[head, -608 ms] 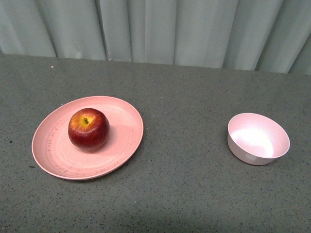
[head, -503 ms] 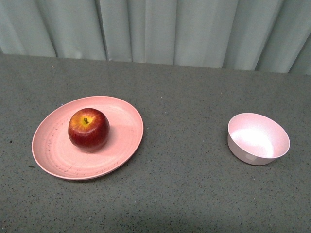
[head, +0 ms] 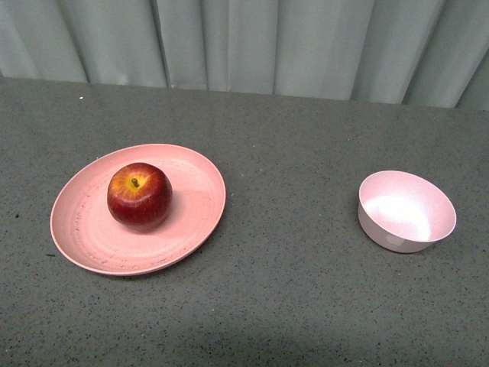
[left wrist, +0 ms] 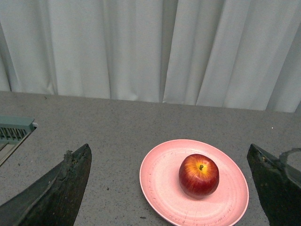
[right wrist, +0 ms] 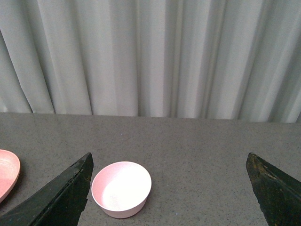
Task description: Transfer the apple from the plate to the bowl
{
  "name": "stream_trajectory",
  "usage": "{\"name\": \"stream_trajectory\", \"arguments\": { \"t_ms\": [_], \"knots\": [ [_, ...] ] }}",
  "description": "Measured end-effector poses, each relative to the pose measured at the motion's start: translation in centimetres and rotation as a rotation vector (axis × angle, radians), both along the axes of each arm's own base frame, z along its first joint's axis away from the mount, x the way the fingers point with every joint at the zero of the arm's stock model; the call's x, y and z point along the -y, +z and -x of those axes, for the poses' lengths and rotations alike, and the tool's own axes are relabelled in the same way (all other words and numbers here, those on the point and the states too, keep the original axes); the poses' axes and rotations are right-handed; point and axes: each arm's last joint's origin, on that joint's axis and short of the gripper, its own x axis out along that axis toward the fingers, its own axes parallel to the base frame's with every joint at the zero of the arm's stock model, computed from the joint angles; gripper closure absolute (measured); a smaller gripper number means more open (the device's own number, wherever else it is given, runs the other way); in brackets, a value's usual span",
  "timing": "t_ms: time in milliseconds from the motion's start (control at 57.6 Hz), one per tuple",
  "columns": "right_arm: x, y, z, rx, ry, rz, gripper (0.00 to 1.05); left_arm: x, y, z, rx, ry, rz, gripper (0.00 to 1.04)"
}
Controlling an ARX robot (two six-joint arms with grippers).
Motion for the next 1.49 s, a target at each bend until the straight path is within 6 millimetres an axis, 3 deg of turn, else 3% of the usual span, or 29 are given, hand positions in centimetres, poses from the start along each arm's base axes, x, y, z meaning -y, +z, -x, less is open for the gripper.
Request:
{"name": "stream_trajectory", "arguments": {
  "t_ms": [1493],
  "knots": [
    [0.0, -0.02, -0.05, -0.004, -0.031, 0.012, 0.09, 0.0, 0.0, 0.0, 0.0, 0.0, 0.0, 0.07]
  ]
}}
